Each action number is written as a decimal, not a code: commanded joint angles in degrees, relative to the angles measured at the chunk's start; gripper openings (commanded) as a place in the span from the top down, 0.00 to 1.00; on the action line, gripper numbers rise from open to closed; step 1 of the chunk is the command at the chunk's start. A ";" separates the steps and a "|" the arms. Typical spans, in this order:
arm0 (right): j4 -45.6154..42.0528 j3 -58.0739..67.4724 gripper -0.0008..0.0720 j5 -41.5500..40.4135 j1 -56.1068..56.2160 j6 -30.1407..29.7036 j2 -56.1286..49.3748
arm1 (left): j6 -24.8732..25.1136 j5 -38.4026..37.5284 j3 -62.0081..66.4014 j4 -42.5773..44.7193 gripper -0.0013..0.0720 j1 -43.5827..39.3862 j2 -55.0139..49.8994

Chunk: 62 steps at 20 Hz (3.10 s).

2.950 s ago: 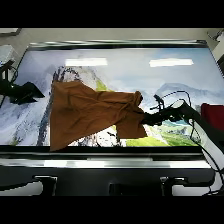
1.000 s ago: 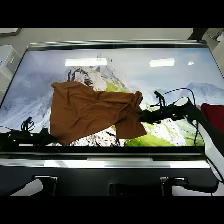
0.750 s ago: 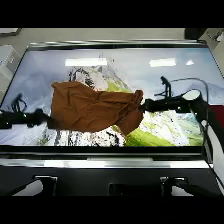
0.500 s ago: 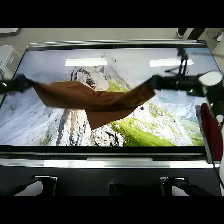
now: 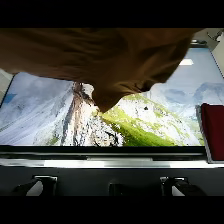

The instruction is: Fold the clothes and pants, and hang the long-sleeved shirts on hangers.

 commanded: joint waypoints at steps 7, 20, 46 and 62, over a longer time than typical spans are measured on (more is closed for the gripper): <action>-14.91 3.19 0.95 -4.87 0.04 9.92 10.40 | -7.63 -7.96 -3.58 15.80 0.96 -0.04 13.90; -12.74 -0.81 0.94 -5.55 4.92 0.70 -39.28 | 0.02 6.03 -16.90 9.27 0.96 -4.98 -41.77; -1.51 -29.90 0.28 23.85 -18.25 -1.22 -33.40 | -12.98 -26.34 -18.10 16.15 0.11 5.51 -34.34; 7.39 -80.91 0.41 5.77 -18.10 -12.83 -14.60 | -8.66 -18.99 -43.89 5.11 0.11 6.14 -19.10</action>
